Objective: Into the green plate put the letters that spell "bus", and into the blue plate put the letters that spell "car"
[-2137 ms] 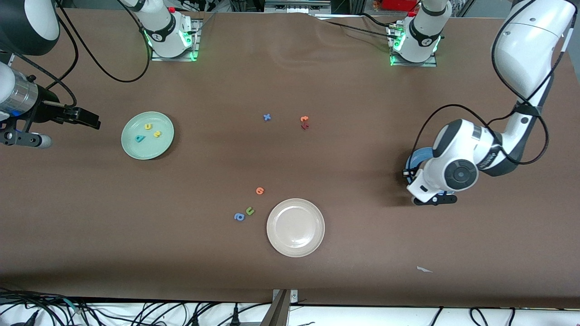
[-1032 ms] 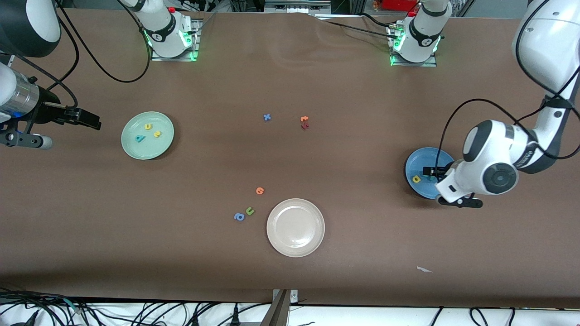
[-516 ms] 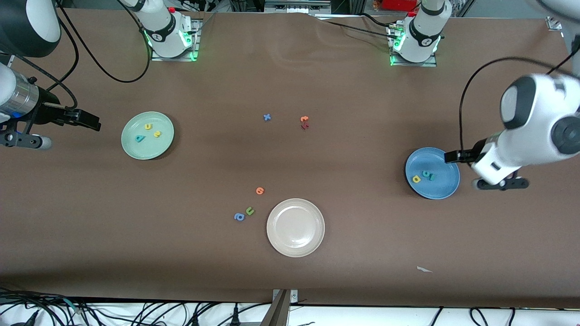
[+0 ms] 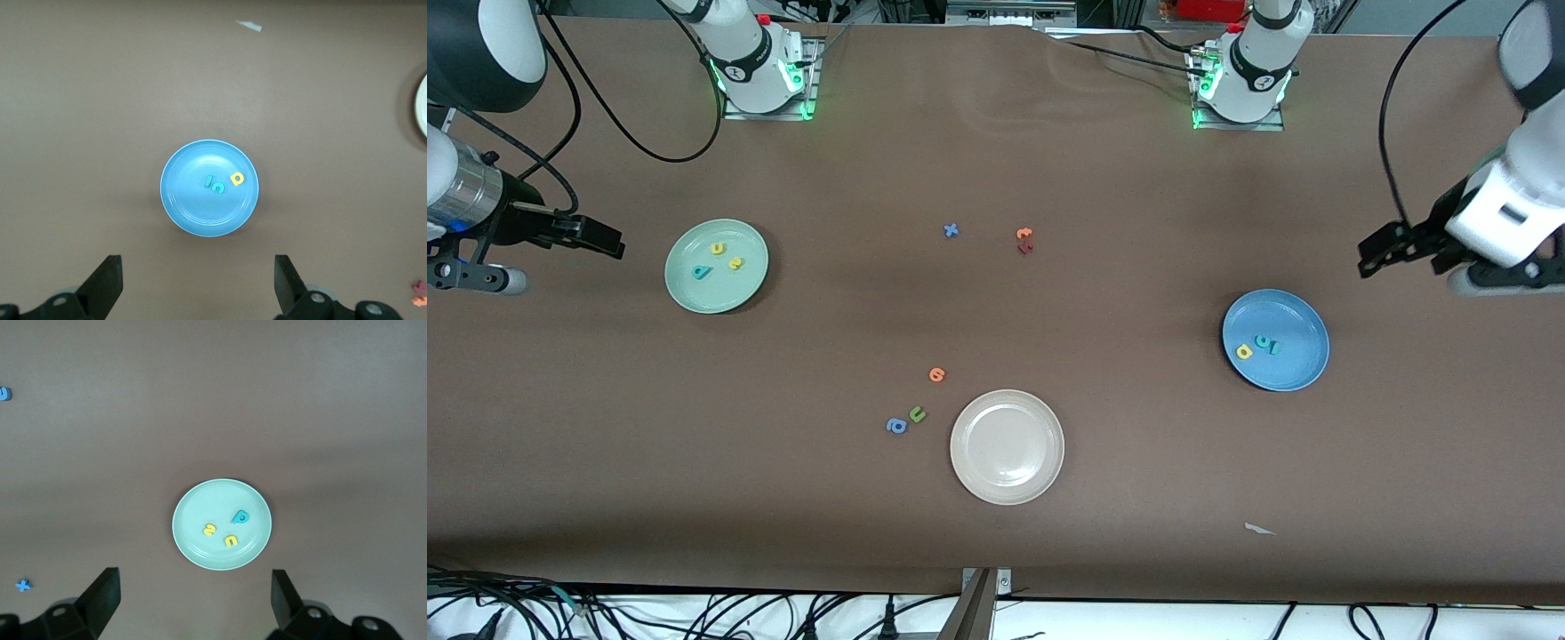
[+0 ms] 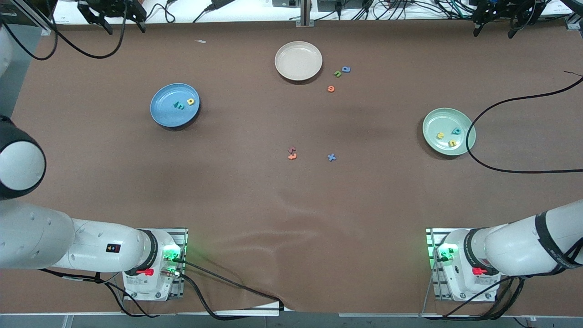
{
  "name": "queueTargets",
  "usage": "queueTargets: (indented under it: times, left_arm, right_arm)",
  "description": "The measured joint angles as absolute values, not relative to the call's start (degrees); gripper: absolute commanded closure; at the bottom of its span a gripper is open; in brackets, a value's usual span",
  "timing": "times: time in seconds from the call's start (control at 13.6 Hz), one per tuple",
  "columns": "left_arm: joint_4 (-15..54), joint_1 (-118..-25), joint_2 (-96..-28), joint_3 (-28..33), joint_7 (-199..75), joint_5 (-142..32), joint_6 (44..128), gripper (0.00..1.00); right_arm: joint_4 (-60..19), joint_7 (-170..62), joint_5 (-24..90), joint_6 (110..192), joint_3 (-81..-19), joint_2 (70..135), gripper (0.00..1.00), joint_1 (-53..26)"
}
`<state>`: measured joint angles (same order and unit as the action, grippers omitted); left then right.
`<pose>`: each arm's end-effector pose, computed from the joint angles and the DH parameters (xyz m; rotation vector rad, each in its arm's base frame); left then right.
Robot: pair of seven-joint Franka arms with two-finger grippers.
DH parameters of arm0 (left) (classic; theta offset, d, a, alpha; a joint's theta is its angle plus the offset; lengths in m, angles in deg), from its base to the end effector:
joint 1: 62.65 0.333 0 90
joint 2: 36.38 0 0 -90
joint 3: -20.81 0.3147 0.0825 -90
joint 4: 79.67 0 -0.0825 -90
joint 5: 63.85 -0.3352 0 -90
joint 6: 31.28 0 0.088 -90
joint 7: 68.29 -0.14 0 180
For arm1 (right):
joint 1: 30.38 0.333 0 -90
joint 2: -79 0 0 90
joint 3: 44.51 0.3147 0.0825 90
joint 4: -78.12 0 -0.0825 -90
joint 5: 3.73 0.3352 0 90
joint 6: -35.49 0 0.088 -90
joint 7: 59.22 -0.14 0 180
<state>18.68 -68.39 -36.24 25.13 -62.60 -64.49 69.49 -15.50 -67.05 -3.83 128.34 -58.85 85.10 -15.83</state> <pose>0.5193 -0.0115 0.5458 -3.1307 -0.1138 -0.0709 0.5298 0.0072 0.5140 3.0935 -0.2060 -0.1774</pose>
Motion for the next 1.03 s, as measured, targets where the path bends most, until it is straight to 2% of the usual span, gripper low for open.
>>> queueTargets:
  times: [0.29, 1.03]
  left_arm:
    - [14.7, -68.9, -34.5, 25.4, -62.6, -64.5, 64.3, 0.0]
    - [14.5, -69.2, -36.2, 25.4, -62.6, -64.5, 62.9, 0.0]
  right_arm:
    - [-15.5, -67.0, -3.8, 128.4, -58.8, 85.1, 0.0, -15.8]
    - [-15.5, -67.0, -3.8, 128.4, -58.8, 85.1, 0.0, -15.8]
